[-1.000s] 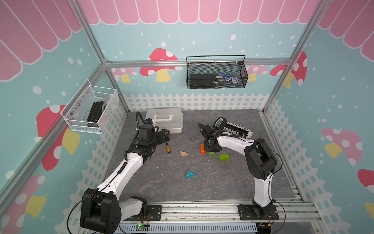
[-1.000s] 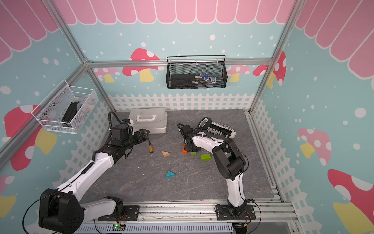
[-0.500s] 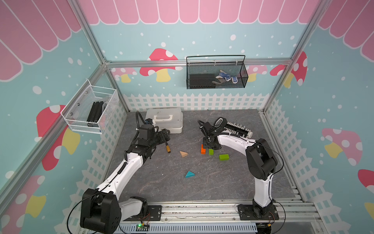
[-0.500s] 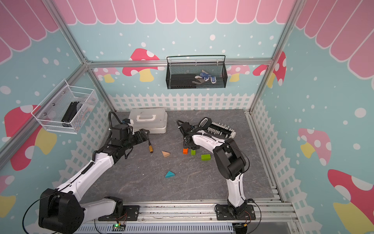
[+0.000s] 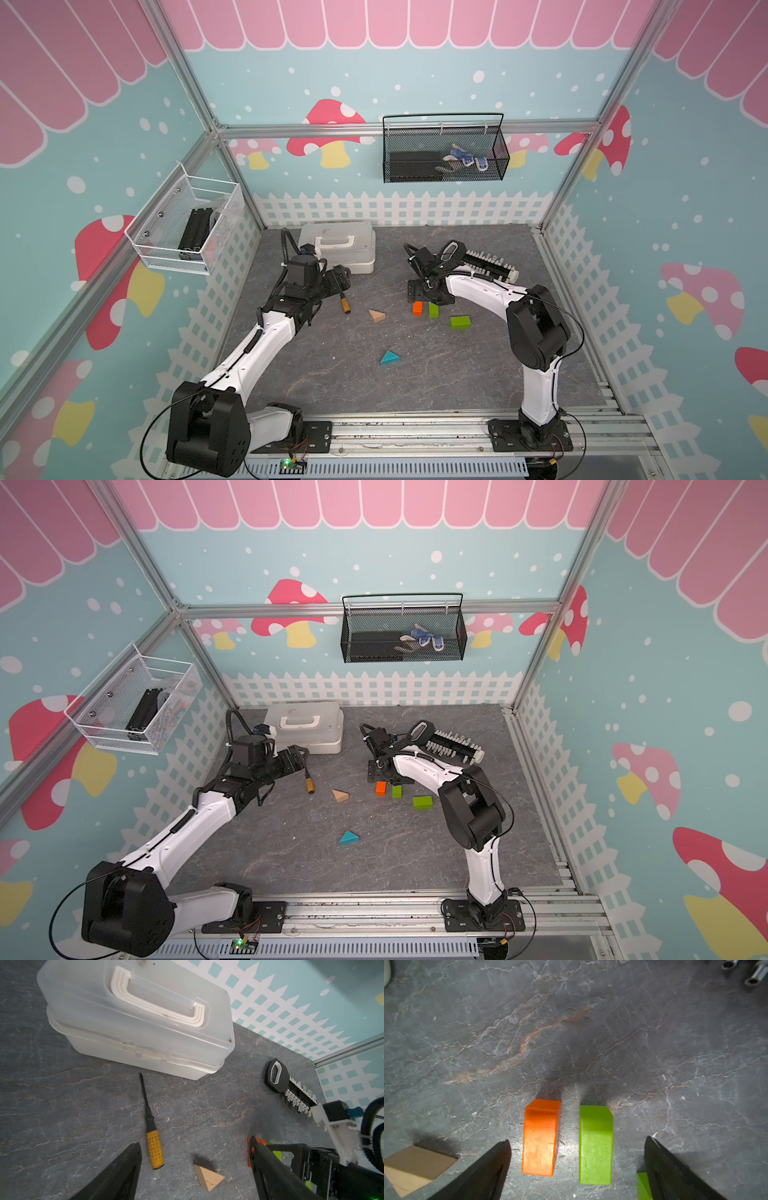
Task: Assemble a piece of candy with building blocks
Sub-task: Assemble the building block at the center of the board.
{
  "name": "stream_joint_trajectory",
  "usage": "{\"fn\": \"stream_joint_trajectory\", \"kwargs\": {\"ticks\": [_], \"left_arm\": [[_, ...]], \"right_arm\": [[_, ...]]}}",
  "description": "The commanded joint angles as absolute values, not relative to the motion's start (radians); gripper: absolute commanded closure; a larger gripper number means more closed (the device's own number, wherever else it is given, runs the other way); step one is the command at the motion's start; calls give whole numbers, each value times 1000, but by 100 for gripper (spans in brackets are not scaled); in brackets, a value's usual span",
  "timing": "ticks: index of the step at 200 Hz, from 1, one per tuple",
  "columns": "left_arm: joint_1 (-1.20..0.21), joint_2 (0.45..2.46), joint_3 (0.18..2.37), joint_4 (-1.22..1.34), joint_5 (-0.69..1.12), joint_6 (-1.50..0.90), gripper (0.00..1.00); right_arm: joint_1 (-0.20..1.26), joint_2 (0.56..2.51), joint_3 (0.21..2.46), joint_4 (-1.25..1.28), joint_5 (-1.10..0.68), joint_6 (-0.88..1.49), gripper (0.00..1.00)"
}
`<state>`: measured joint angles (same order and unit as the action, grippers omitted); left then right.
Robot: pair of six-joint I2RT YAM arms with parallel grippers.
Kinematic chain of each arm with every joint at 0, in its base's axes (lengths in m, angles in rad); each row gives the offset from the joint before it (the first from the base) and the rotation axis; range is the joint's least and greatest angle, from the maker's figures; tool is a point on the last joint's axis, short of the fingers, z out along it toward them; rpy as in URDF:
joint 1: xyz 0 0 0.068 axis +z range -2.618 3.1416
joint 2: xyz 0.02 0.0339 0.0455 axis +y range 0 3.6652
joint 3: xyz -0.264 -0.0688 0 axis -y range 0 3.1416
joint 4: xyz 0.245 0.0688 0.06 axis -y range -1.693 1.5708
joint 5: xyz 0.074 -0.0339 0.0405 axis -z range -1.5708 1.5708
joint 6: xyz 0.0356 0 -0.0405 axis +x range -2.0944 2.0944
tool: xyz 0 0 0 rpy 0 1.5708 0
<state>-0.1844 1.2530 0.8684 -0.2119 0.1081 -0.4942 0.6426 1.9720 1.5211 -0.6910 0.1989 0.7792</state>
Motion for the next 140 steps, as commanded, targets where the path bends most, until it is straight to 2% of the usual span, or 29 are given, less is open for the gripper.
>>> {"fn": "stream_joint_trajectory", "kwargs": {"ticks": [1,140], "left_arm": [[-179,1262,885,-210,121,-508,15],[-179,1264,876,-212,118,-502,15]], "right_arm": [[651,1998,1558,-711,199,780,1],[652,2080,1537,-716,169,826,2]]}}
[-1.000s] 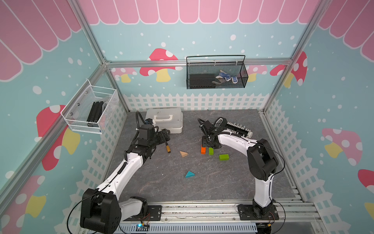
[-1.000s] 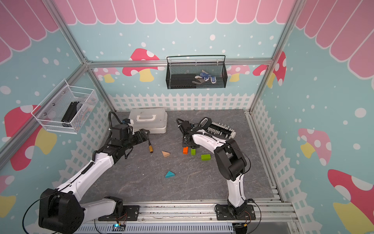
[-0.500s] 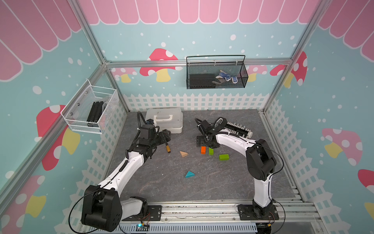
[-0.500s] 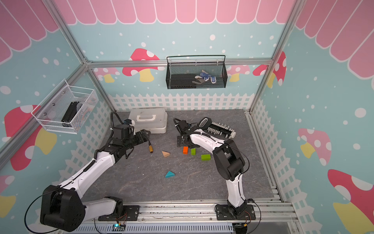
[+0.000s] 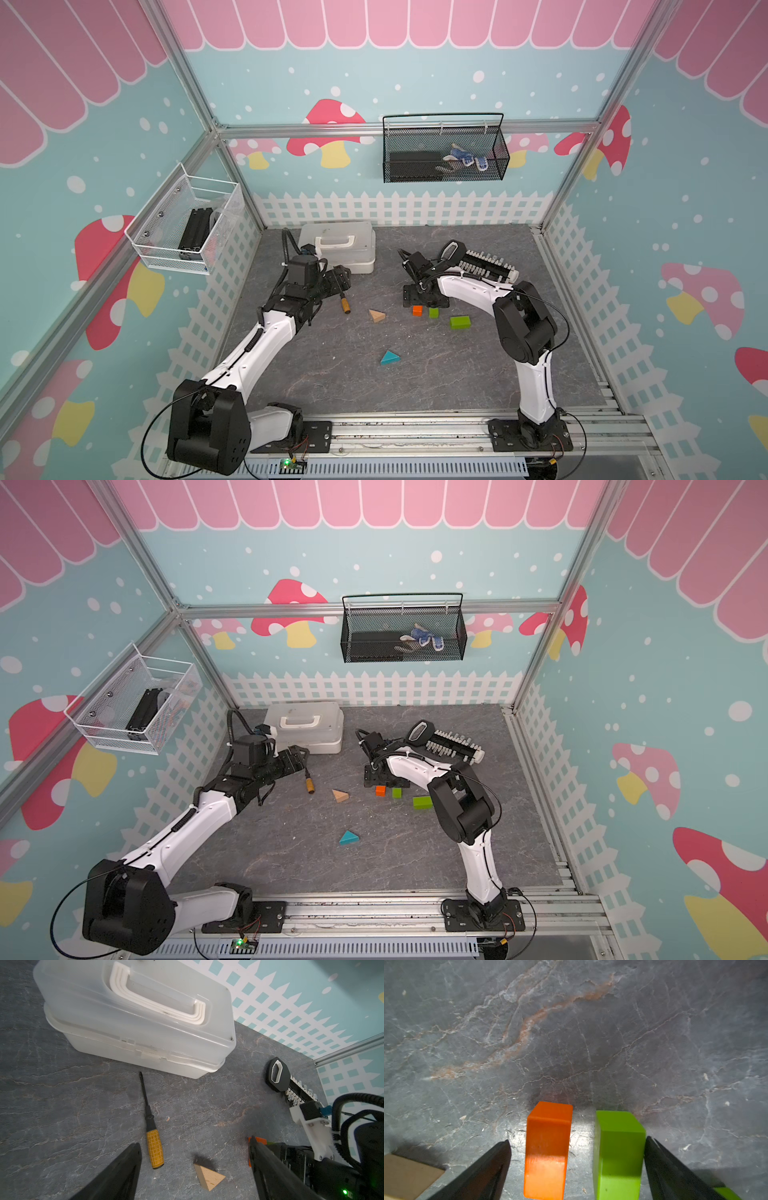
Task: Assemble a piece of candy with building blocks
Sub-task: Assemble the building block at the center of the board.
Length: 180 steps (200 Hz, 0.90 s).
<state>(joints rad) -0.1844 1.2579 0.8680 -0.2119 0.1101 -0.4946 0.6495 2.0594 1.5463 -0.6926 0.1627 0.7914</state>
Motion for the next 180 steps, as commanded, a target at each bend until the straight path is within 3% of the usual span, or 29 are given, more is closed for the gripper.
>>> {"fn": "stream_joint_trajectory", "kwargs": {"ticks": [1,137,180], "left_arm": [[-179,1265,876,-213,118,-502,15],[-179,1270,873,-215,117,-503,15],[-179,1271,873,-215,118,-503,15]], "right_arm": [[652,2080,1537,-716,169,826,3],[652,2119,1540,-712,161,838,22],[652,2121,1546,-712,174,831,34]]}}
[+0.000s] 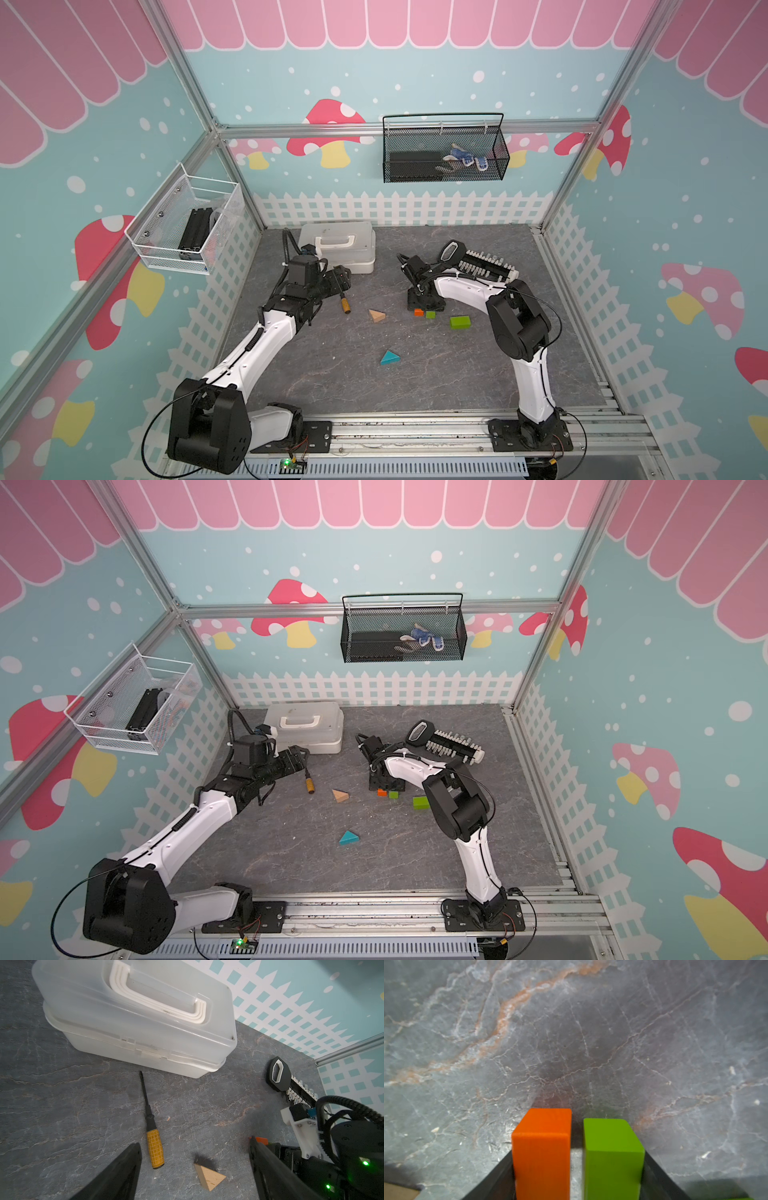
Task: Assemble a piece of candy with building blocks
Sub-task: Assemble the building block at the center of the board.
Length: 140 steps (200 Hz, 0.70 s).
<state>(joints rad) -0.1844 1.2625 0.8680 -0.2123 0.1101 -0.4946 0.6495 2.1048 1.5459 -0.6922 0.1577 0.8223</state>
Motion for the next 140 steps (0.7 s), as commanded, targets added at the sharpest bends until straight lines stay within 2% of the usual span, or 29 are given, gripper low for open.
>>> {"fn": "stream_joint_trajectory", "kwargs": {"ticks": [1,40,140], "left_arm": [[-179,1271,872,-215,118,-503,15],[-179,1273,873,-214,118,-503,15],[-179,1276,876,-217,121,-503,15]], "right_arm": [[652,2121,1546,-712,175,830,34],[652,2128,1562,-713,179,812,42],[652,2151,1626,-735,192,658,45]]}}
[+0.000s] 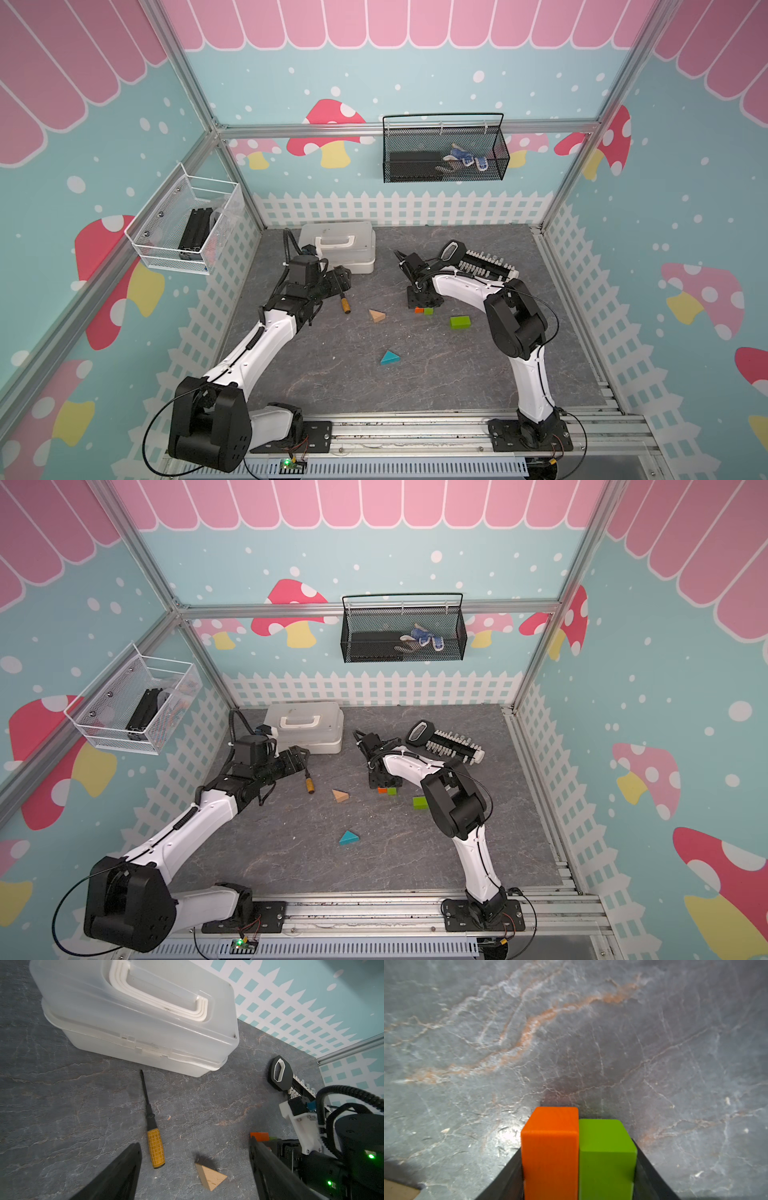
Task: Assemble a piece of candy with building blocks
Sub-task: Assemble the building block at the center of the board.
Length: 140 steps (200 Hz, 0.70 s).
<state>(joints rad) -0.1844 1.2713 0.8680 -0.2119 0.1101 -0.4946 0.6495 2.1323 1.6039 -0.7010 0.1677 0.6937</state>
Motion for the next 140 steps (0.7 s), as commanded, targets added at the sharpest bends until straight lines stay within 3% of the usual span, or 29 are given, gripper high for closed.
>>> {"fn": "stream_joint_trajectory", "kwargs": {"ticks": [1,45,140], "left_arm": [[-179,1276,876,-217,121,-503,15],[-179,1281,883,-220,124,-502,15],[-179,1288,890,-222,130,-505,15]], "right_arm": [[652,2151,1626,-735,192,658,45],[652,2166,1621,-735,181,679,38],[652,2151,1578,-739,220,830,38]]}}
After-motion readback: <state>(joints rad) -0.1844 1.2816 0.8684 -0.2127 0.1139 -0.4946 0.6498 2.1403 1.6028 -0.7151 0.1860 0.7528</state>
